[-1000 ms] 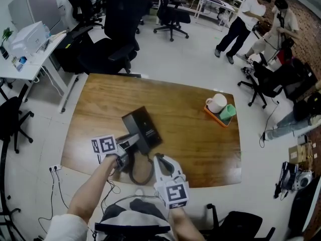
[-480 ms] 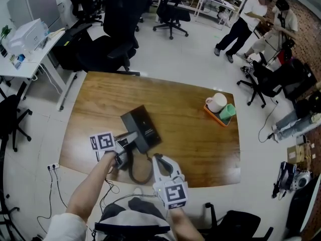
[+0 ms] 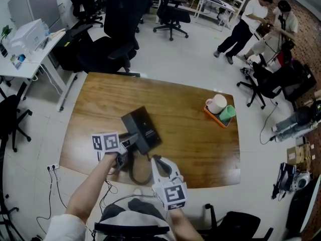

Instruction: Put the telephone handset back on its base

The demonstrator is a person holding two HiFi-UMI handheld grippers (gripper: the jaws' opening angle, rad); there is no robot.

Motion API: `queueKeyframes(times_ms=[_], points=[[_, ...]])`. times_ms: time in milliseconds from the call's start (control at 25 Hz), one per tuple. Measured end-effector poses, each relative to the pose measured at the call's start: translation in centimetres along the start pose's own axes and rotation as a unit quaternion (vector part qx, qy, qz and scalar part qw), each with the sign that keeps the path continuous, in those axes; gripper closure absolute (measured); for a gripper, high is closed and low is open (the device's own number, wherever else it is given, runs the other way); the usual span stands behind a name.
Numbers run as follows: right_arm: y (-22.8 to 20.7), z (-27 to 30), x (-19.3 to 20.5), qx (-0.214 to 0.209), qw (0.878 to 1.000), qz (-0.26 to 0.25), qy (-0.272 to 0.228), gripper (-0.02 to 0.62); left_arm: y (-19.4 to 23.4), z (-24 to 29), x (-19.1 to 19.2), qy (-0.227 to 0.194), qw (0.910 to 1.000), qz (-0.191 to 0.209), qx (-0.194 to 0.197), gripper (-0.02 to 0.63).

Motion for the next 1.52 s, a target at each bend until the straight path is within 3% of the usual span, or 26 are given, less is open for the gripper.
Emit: queueKeyframes(times_ms=[440,640,1520], points=[[0.0,0.1,0.0,-0.001,1.000,0.002,0.001,0.591,-0.1,-0.4,0.1,0.022,0.9990,0.033,-0.019,0.486],[0.1,0.3,-0.2,-0.001,1.000,0.006,-0.001,0.591,-0.5,-0.7,0.1,0.030,0.9979,0.055,-0.018,0.431],[1.4,0.1,-0.8,-0.006,1.000,0.002,-0.007,0.591,1.0,-3.2,0.3,0.000,0.9987,0.039,-0.033,0.428]])
Point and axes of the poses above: the fingertips, and each gripper's own axes: z forward along the fingers, y to its left, x out of its underside, the point moved 4 cm from there along -z, backward along the fingers, and after that the axes turned 5 degrees about x, right-handed, at the moved point
